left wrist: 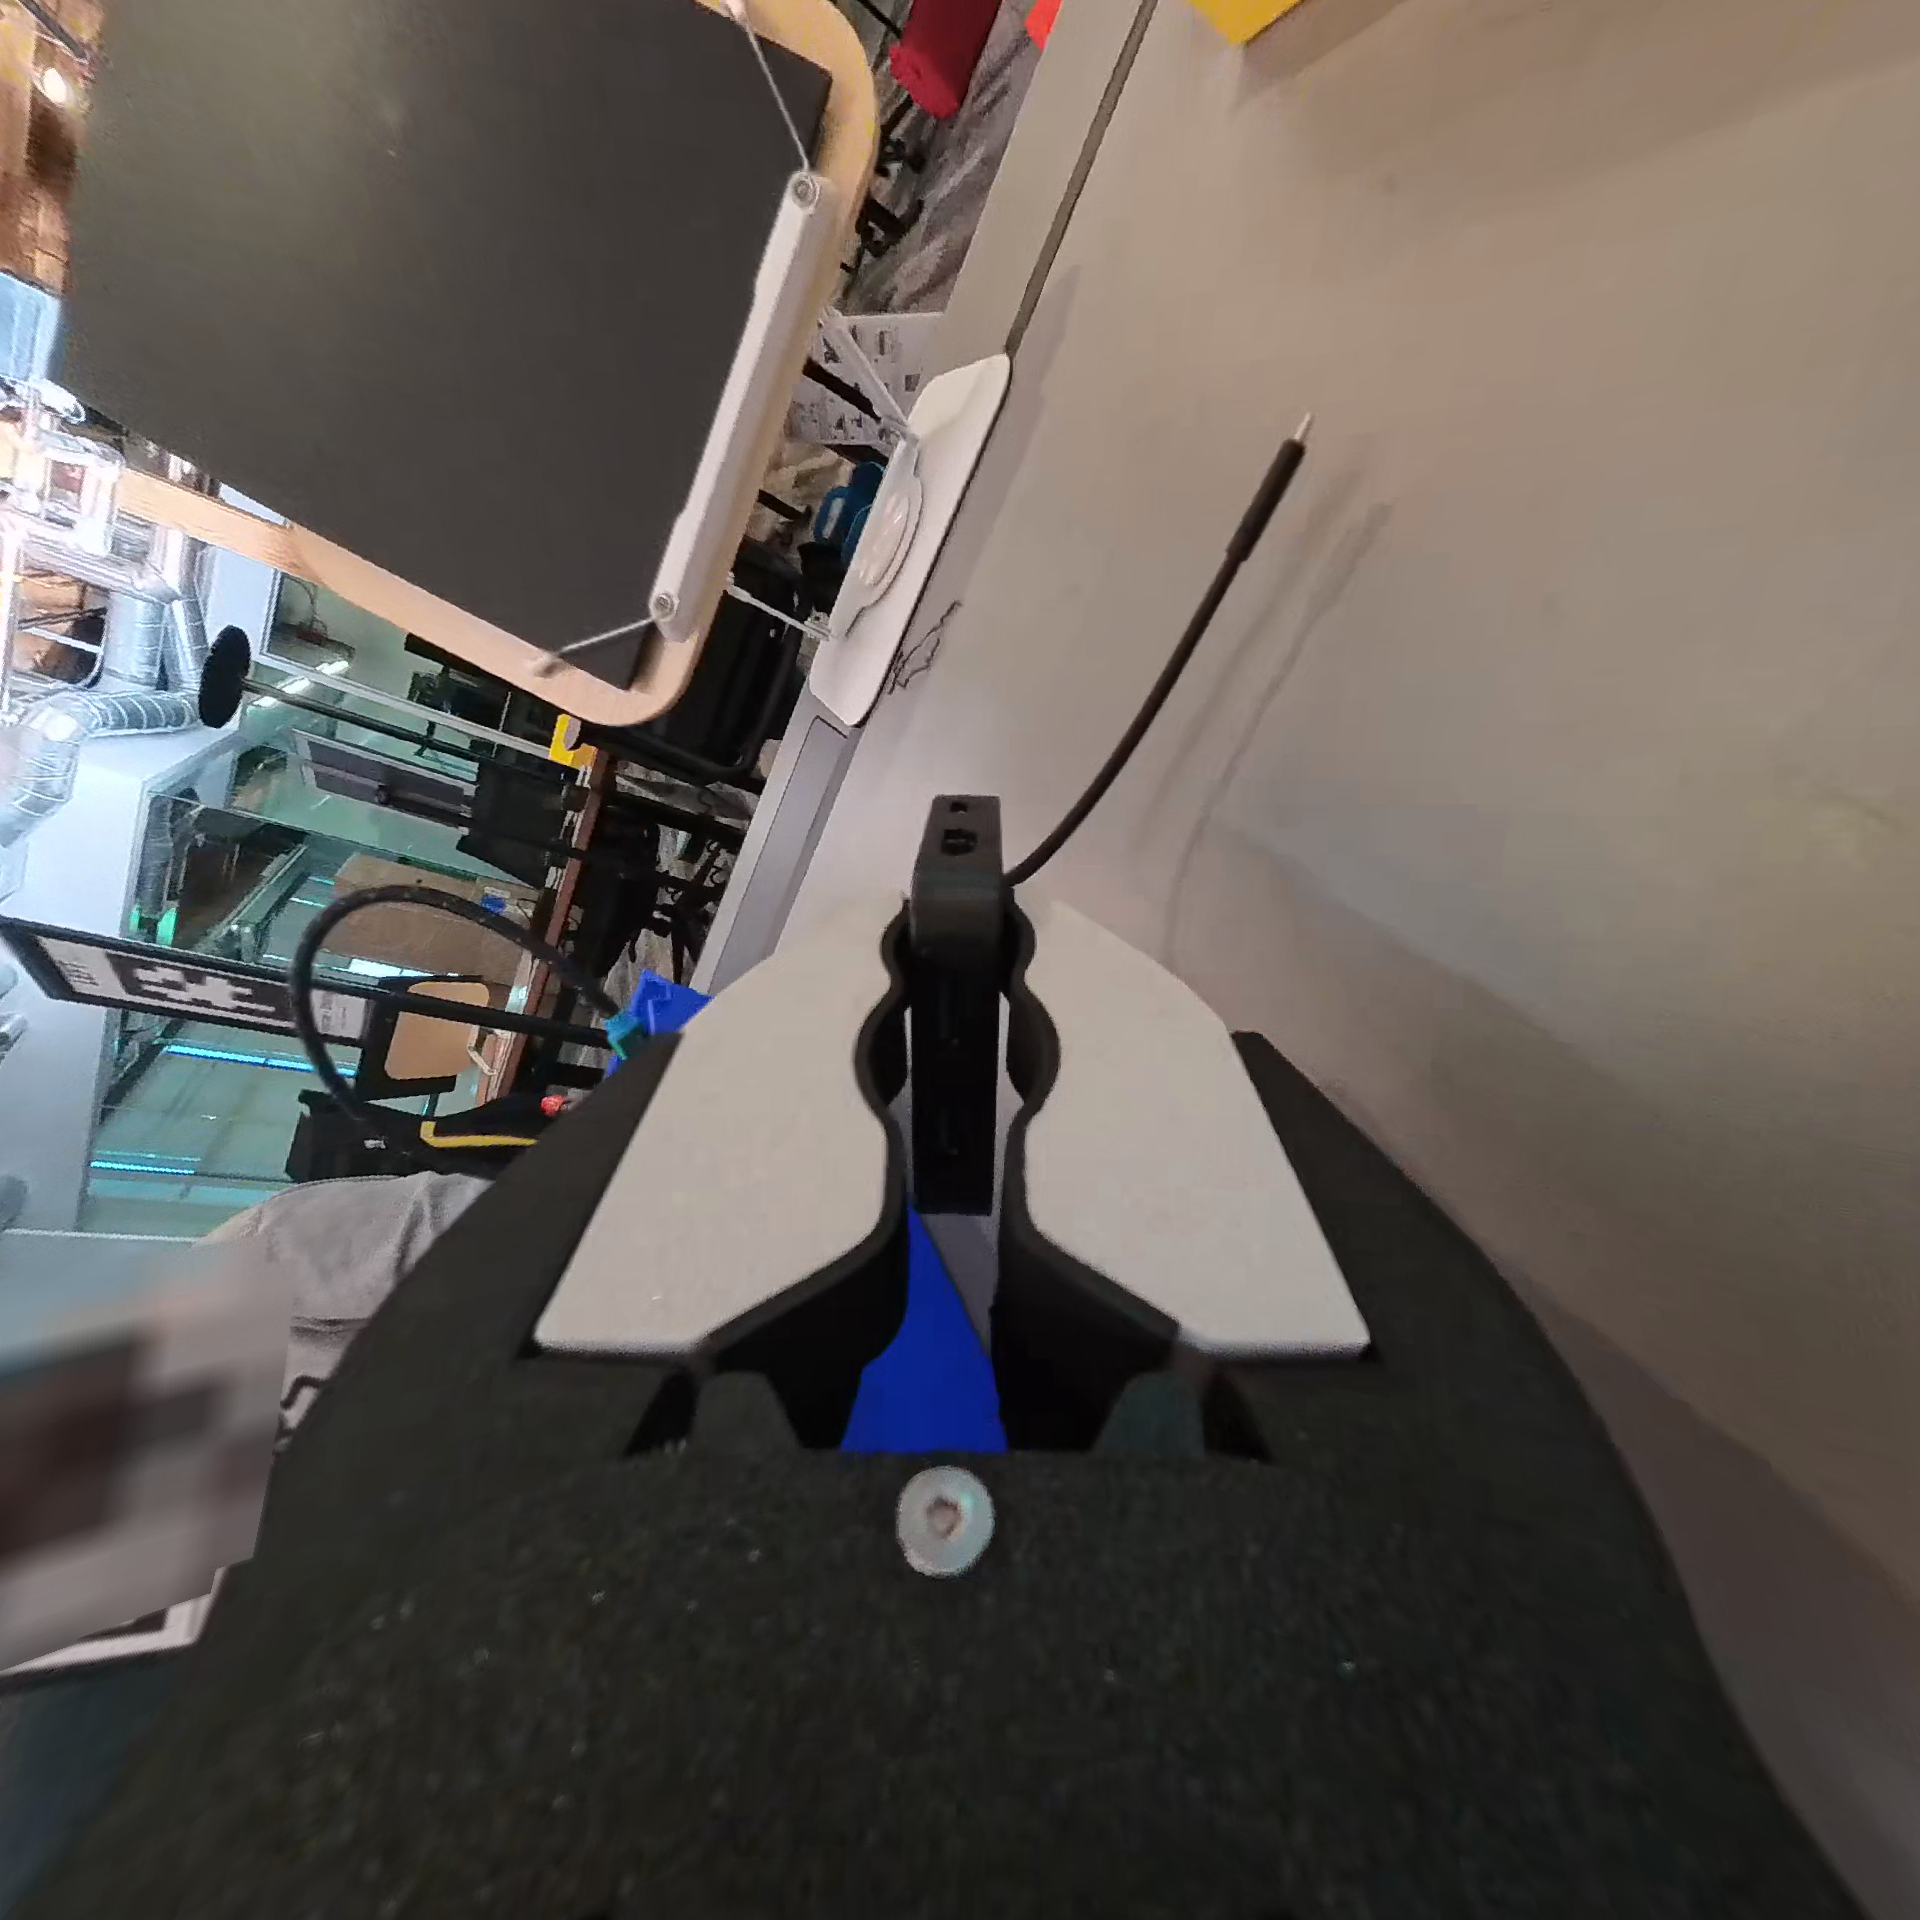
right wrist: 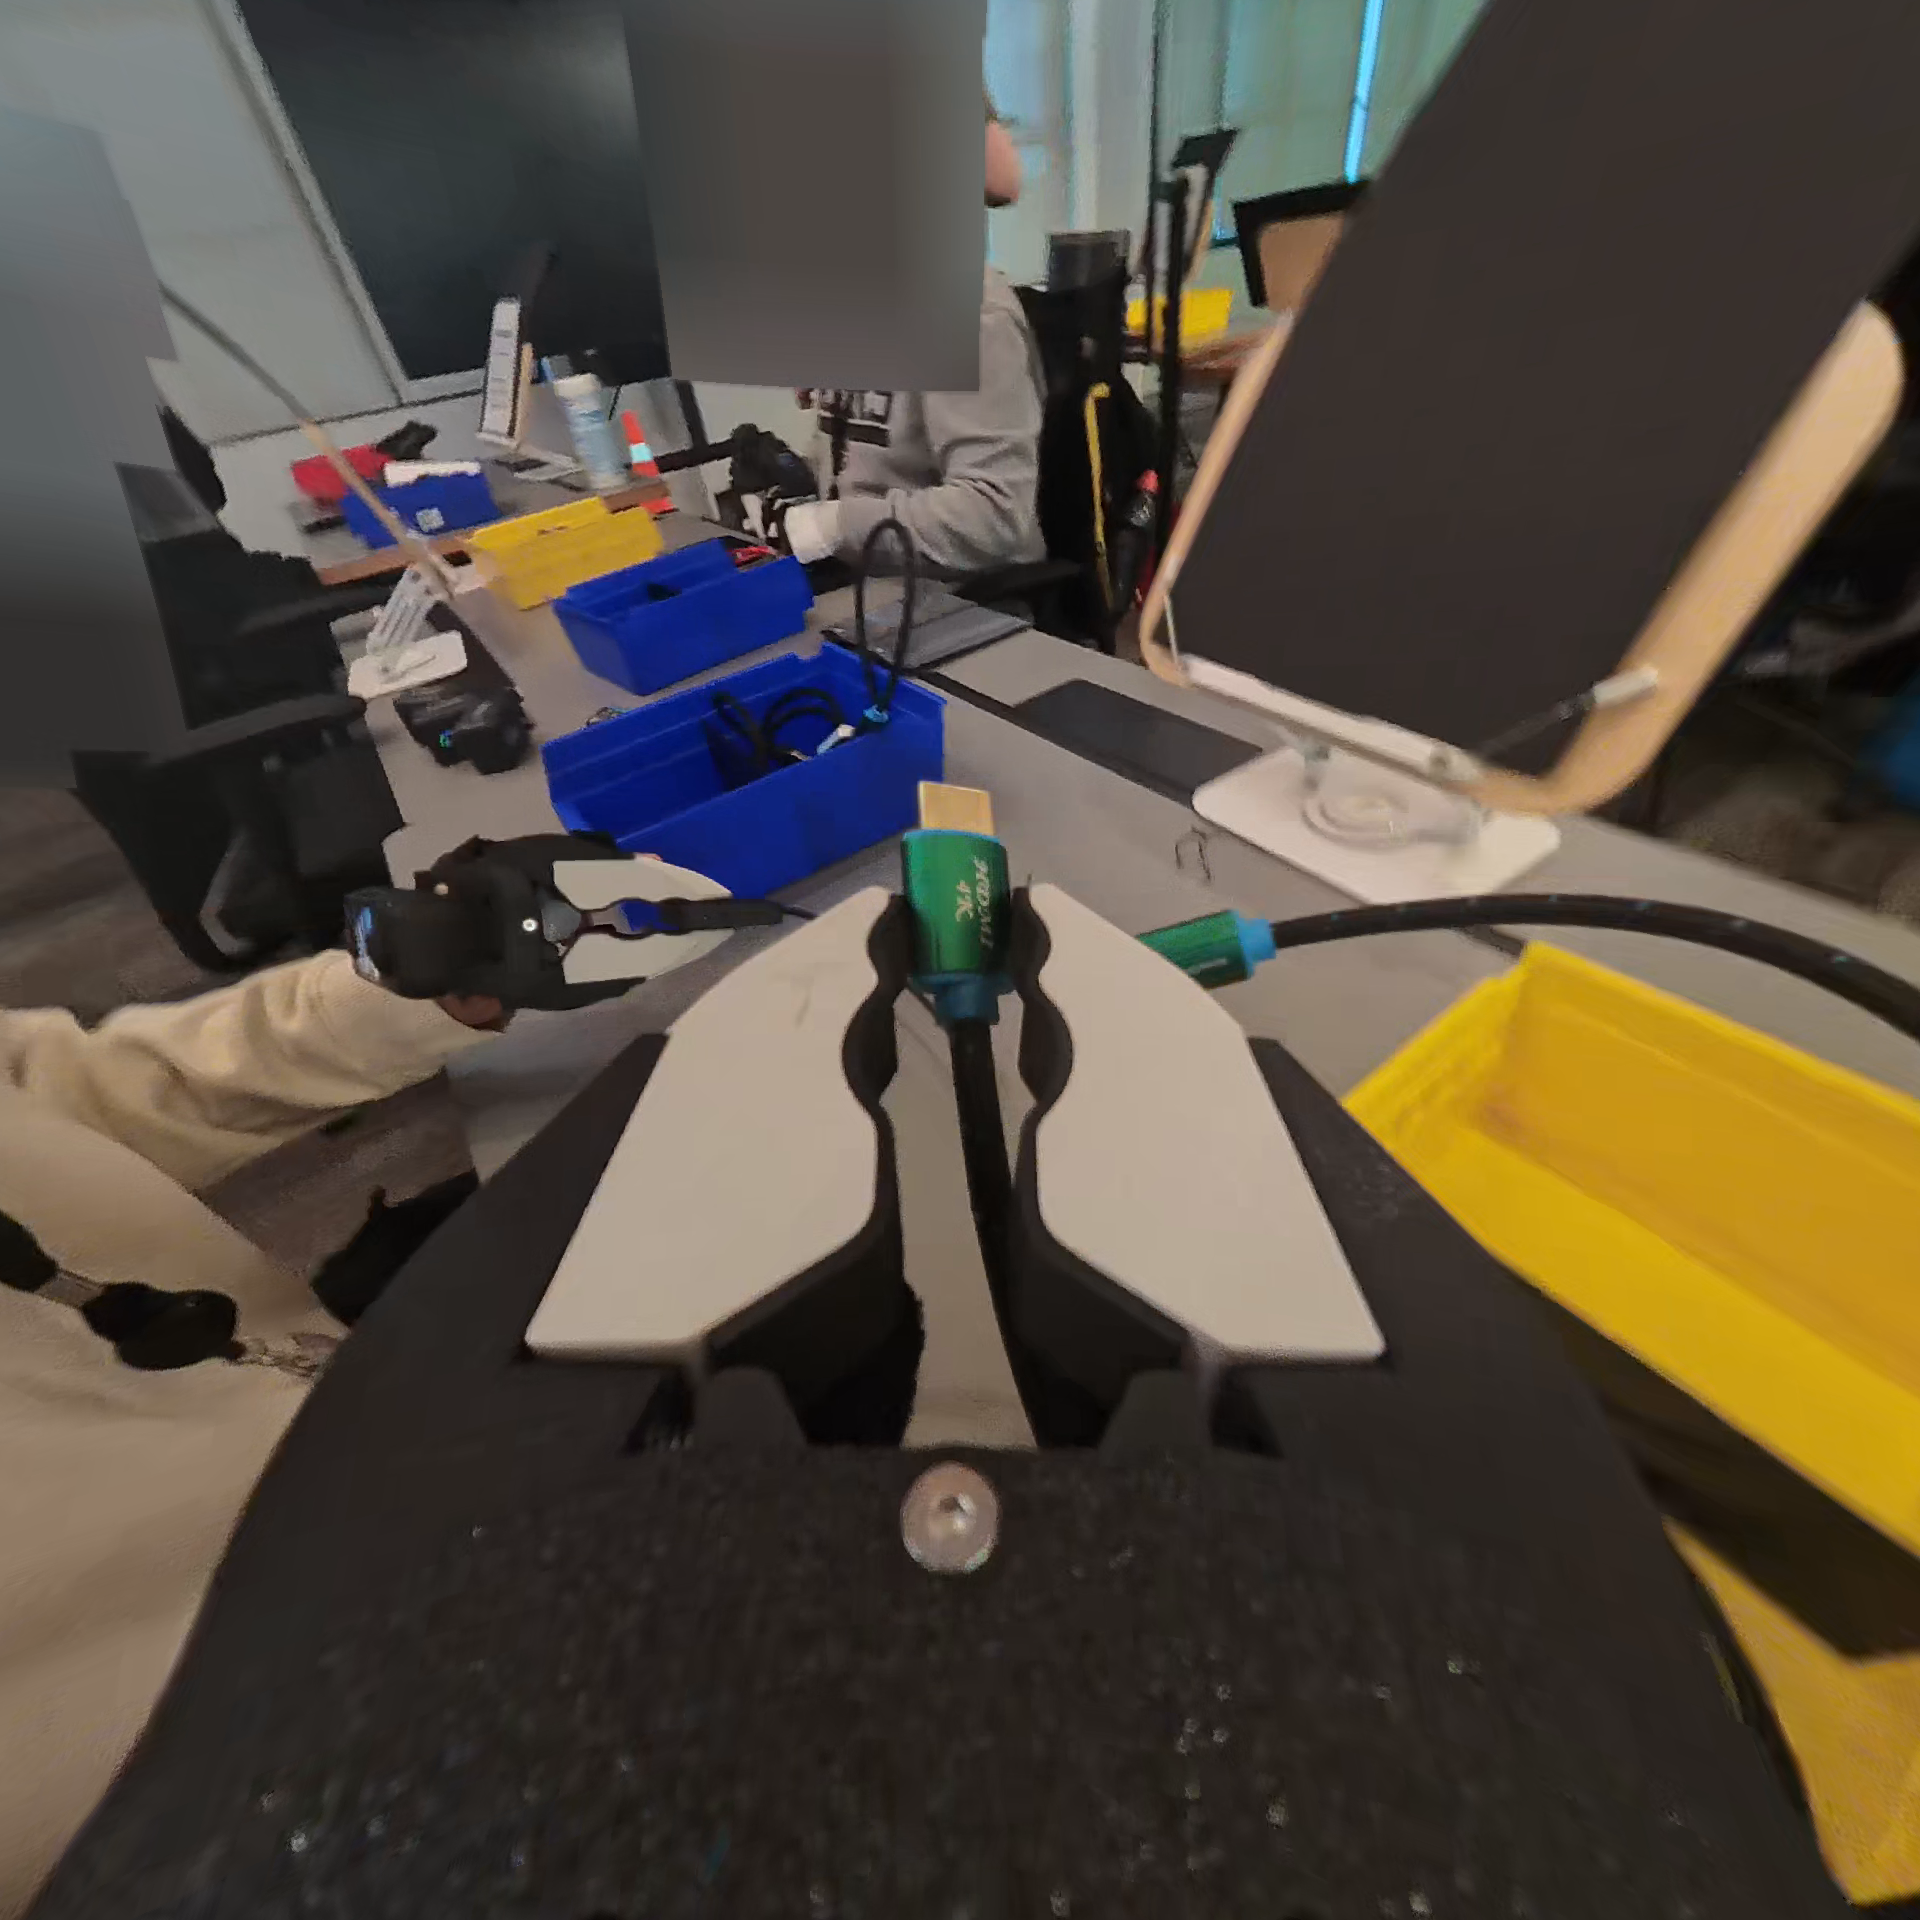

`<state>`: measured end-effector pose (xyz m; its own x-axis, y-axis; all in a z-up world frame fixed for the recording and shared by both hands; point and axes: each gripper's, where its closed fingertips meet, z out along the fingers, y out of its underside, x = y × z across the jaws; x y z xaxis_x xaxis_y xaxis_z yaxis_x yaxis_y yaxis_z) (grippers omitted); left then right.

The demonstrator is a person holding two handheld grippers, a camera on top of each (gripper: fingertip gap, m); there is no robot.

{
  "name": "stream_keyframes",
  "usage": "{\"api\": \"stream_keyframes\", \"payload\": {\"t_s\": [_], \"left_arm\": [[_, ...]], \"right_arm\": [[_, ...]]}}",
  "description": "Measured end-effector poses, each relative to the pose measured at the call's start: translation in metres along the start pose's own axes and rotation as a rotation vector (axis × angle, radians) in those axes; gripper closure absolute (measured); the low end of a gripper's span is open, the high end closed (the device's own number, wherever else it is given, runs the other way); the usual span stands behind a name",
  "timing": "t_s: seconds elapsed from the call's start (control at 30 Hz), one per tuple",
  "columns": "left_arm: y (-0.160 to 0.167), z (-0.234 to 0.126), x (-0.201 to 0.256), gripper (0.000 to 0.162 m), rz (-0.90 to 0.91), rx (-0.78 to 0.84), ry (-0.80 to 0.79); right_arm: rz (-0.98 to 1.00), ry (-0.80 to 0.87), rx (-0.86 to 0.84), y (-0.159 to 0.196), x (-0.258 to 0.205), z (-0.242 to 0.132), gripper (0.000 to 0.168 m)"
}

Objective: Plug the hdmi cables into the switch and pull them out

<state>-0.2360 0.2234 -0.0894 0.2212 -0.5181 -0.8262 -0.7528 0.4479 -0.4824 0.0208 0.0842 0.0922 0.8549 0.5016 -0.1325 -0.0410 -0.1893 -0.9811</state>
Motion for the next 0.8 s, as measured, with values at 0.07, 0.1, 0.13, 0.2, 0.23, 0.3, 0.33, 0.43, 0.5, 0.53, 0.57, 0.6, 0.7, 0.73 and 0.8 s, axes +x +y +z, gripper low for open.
{"api": "stream_keyframes", "payload": {"t_s": [0.07,0.1,0.13,0.2,0.23,0.3,0.33,0.43,0.5,0.53,0.57,0.6,0.7,0.73,0.8], "left_arm": [[-0.004,0.001,0.003,0.148,-0.012,0.011,0.016],[-0.005,0.001,0.005,0.148,-0.007,0.011,0.023],[-0.006,0.002,0.007,0.148,0.005,0.011,0.027],[-0.007,0.002,0.012,0.148,0.035,0.009,0.038],[-0.008,0.002,0.014,0.148,0.047,0.008,0.043],[-0.009,0.001,0.017,0.148,0.064,0.007,0.047],[-0.010,0.000,0.018,0.148,0.067,0.007,0.050],[-0.014,-0.002,0.018,0.148,0.051,0.014,0.052],[-0.015,-0.002,0.015,0.148,0.015,0.023,0.053],[-0.015,-0.003,0.014,0.148,-0.022,0.034,0.063],[-0.017,-0.003,0.012,0.148,-0.076,0.050,0.079],[-0.018,-0.003,0.010,0.148,-0.148,0.073,0.102],[-0.030,-0.006,0.000,0.148,-0.500,0.191,0.216],[-0.036,-0.008,-0.006,0.148,-0.658,0.251,0.269],[-0.051,-0.017,-0.025,0.149,-0.982,0.424,0.374]], "right_arm": [[0.139,0.000,-0.010,0.016,0.020,-0.009,0.149],[0.200,-0.001,-0.015,0.027,0.030,-0.010,0.149],[0.244,0.014,-0.014,0.040,0.042,-0.008,0.150],[0.319,0.077,-0.108,0.085,0.069,0.005,0.150],[0.345,0.102,-0.176,0.110,0.080,0.012,0.150],[0.406,0.110,-0.258,0.147,0.096,0.027,0.150],[0.443,0.102,-0.293,0.162,0.100,0.033,0.149],[0.497,0.084,-0.341,0.177,0.103,0.043,0.148],[0.451,0.090,-0.260,0.159,0.104,0.043,0.144],[0.416,0.118,-0.217,0.147,0.107,0.040,0.141],[0.379,0.148,-0.180,0.136,0.110,0.036,0.138],[0.340,0.160,-0.145,0.123,0.109,0.032,0.136],[0.247,0.116,-0.058,0.088,0.080,0.033,0.133],[0.228,0.074,-0.050,0.083,0.063,0.040,0.130],[0.208,-0.050,-0.048,0.082,0.019,0.063,0.130]]}}
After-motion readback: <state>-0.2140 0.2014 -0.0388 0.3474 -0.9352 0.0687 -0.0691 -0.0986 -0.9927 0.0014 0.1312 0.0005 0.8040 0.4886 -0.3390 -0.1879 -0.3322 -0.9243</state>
